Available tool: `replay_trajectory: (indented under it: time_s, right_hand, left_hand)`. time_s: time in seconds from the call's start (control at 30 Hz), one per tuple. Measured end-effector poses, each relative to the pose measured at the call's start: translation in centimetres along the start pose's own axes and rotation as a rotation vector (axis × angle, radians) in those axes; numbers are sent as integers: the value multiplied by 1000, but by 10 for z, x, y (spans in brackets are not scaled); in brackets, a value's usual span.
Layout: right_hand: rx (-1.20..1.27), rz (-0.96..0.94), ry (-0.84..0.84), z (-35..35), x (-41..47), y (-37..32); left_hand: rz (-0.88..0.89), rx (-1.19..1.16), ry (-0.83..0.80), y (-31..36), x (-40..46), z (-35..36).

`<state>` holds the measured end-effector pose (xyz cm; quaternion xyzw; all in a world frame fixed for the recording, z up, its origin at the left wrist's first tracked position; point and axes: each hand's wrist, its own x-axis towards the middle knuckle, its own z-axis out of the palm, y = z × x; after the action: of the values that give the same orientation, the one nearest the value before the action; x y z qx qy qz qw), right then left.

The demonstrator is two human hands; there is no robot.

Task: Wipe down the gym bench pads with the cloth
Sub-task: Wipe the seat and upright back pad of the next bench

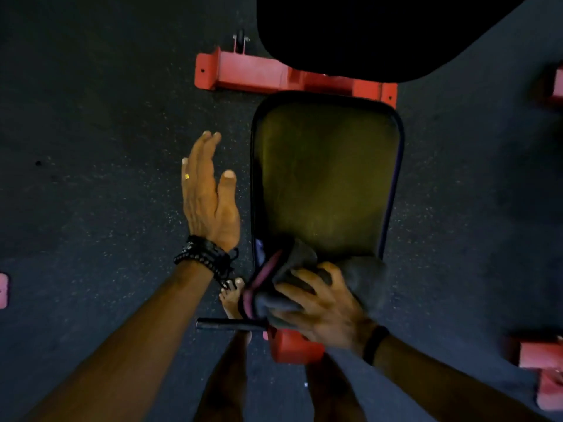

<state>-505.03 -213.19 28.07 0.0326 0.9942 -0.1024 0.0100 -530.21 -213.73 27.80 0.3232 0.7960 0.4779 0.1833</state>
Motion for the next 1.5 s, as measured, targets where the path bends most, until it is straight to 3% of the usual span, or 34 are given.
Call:
replay_trajectory:
  time_s: [0.07,0.17,0.37,0.43,0.57,0.67,0.73,0.87,0.93,1.0,1.1,1.17,1.23,1.3,1.43,1.5]
  right_hand:
    - [-6,79,45,12,40,-22]
    - [-49,-1,-61,27,78,-60]
    - [-52,-42,47,25,-43,-1]
    - [-18,144,110,14,-45,37]
    - [-55,825,391,-21,63,142]
    - [-115,1103,358,-42,135,197]
    - [-114,1028,322,-32,120,169]
    - [46,490,158,-6,-16,19]
    - [94,454,147,2,-60,5]
    - [100,611,221,6,-53,39]
    - [115,1025,531,-1,12,135]
    - [229,1216,664,-12,48,206]
    - [388,1257,742,-14,58,233]
    - [384,1214,735,-7,35,197]
    - [553,1333,549,8,-41,33]
    - [646,1409,536,8,-47,12]
  left_hand:
    - [-10,19,-29,-2,0,2]
    - [21,95,-119,-2,-2,1]
    - [32,177,-197,0,-7,9]
    - [25,174,-199,3,-17,19]
    - [-24,125,-175,3,-32,40]
    - [-14,76,-98,3,-30,50]
    - [6,59,-37,6,-25,53]
    - [31,84,-68,13,-12,53]
    - [79,187,-146,14,-8,58]
    - [159,365,-231,14,-10,69]
    - [198,697,-258,13,-24,87]
    - [209,766,-244,13,-26,89]
    - [229,764,-236,14,-23,88]
    - [232,766,-239,17,-21,88]
    - [216,780,-243,19,-23,90]
    - [218,786,-243,18,-23,90]
